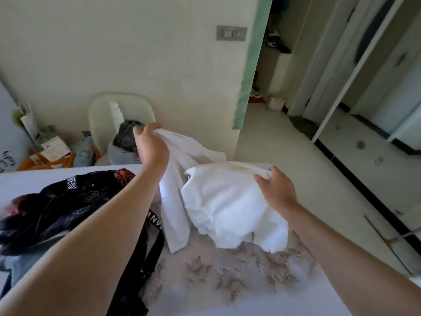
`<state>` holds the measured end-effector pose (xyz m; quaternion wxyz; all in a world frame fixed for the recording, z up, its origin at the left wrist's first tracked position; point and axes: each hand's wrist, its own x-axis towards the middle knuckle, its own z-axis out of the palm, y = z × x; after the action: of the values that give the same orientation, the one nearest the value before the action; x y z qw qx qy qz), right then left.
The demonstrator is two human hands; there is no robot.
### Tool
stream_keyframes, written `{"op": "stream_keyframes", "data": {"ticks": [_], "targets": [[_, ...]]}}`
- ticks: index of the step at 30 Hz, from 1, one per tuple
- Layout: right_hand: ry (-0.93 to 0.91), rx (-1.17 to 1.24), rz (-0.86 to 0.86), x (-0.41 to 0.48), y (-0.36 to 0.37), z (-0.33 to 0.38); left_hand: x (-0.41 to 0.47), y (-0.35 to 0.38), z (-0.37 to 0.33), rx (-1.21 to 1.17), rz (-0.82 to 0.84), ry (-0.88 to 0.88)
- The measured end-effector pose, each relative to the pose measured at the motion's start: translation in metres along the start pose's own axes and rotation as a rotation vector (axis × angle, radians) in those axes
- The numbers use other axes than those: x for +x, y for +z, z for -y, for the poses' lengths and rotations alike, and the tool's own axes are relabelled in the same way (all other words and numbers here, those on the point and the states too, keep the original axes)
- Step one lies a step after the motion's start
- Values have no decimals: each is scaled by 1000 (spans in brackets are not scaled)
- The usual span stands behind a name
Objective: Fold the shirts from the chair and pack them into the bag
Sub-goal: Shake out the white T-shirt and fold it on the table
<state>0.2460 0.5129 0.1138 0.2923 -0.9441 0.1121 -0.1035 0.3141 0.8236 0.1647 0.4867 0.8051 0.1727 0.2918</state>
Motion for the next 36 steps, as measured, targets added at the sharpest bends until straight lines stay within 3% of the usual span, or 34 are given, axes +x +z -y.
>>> {"op": "stream_keyframes", "data": {"ticks": [2, 6, 8, 10, 12, 14, 17, 21, 22, 24, 26, 31, 33, 36], "targets": [[-19, 14, 29, -7, -5, 9, 5, -6, -7, 183, 67, 84], [-176, 141, 15, -24, 4, 25, -22, -1, 10, 1044, 684, 74], [-222, 234, 10, -25, 10, 30, -43, 1, 29, 1222, 844, 23], [-209, 308, 60, -22, 10, 40, -56, 8, 53, 1110, 940, 122], [-169, 464, 73, -21, 4, 56, -71, 16, 60, 832, 1029, 331], [-113, 597, 1, -20, -4, 74, -89, 19, 51, 558, 991, 424], [-130, 649, -27, -18, -8, 85, -96, 20, 34, 338, 880, 284], [-348, 304, 229, -28, -5, 70, -94, 7, 3, 93, 855, 181], [-391, 273, 313, -33, -3, 66, -94, 2, -5, -13, 922, 164], [-311, 300, 468, -37, 8, 52, -95, -7, -9, -171, 1211, 100], [-202, 140, 551, -42, 19, 39, -97, -11, 5, -89, 1426, 32], [91, -194, 939, -62, 35, 17, -111, -9, 62, 363, 1264, 54], [108, -288, 939, -62, 44, 10, -117, -10, 78, 432, 1243, 62], [89, -180, 770, -51, 66, 11, -116, -5, 97, 541, 1134, 139]]}}
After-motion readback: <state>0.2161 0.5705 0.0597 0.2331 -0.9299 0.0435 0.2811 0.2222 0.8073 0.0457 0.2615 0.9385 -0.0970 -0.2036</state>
